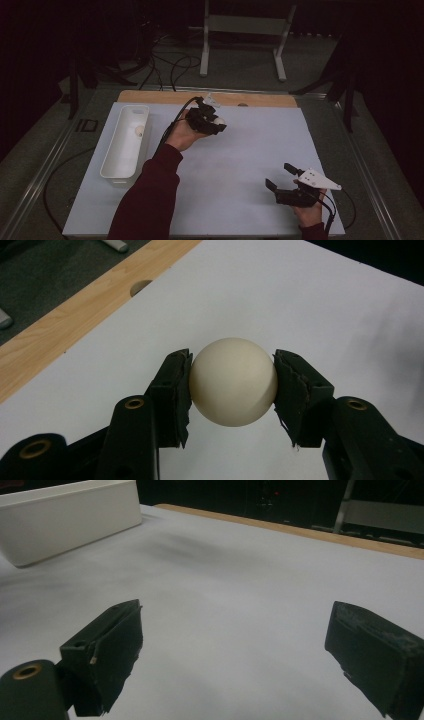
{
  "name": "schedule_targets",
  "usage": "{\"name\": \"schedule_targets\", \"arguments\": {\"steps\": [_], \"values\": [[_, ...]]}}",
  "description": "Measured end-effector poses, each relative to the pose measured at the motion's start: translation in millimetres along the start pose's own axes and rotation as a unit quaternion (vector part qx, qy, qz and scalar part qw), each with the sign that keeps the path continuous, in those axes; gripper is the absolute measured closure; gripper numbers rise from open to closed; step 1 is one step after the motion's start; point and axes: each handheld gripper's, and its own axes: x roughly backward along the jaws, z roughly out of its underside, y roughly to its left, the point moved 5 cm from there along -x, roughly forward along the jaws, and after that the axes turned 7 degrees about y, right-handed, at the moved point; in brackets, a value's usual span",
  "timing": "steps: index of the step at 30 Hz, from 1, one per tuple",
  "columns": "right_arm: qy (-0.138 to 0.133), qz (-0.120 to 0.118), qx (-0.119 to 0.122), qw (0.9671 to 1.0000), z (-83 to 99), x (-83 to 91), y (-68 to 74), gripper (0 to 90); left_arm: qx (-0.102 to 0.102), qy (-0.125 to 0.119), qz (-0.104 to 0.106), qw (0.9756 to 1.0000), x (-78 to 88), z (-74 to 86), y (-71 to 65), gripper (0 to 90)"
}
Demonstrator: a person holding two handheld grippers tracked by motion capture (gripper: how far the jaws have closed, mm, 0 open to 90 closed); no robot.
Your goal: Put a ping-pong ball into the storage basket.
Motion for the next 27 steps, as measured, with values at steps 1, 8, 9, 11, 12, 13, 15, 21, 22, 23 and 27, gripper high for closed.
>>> {"name": "schedule_targets", "arguments": {"steps": [1,8,9,11,12,13,15,21,22,23,27], "values": [[0.000,0.000,0.000,1.0000,0.0,-0.1,0.0,8.1,0.000,0.000,-0.001,1.0000,0.7,-0.2,0.2,51.6],[0.000,0.001,0.002,1.0000,0.1,-0.1,0.0,8.1,0.002,-0.005,0.000,1.0000,4.4,-0.8,0.6,51.6],[0.000,0.001,0.002,1.0000,0.1,-0.1,0.0,8.1,0.002,-0.005,0.000,1.0000,4.4,-0.8,0.6,51.6],[-0.001,0.000,0.002,1.0000,0.1,0.0,-0.1,8.1,0.002,-0.006,-0.001,1.0000,6.0,-0.9,1.2,51.6],[0.000,0.000,0.002,1.0000,0.1,-0.1,-0.1,8.1,0.003,-0.007,-0.001,1.0000,6.5,-1.0,1.3,51.6],[0.000,0.000,0.001,1.0000,0.1,-0.1,0.0,8.1,0.003,-0.008,-0.001,1.0000,7.0,-1.0,1.5,51.6],[0.000,0.001,0.002,1.0000,0.1,0.1,0.0,8.1,0.002,-0.007,-0.001,1.0000,8.1,-0.9,1.5,51.6],[-0.001,0.000,0.000,1.0000,0.0,0.4,0.2,8.0,0.000,-0.008,-0.003,1.0000,11.6,-1.6,2.5,51.6],[0.000,0.000,0.000,1.0000,0.0,0.3,0.2,8.0,-0.001,-0.008,-0.003,1.0000,12.1,-1.8,2.6,51.6],[-0.001,0.000,0.000,1.0000,0.0,0.3,0.2,8.1,0.001,-0.010,-0.003,0.9999,12.6,-2.1,2.5,51.6],[0.000,0.000,0.001,1.0000,0.1,0.3,0.0,8.1,0.002,-0.011,-0.004,0.9999,14.7,-1.8,3.7,51.6]]}}
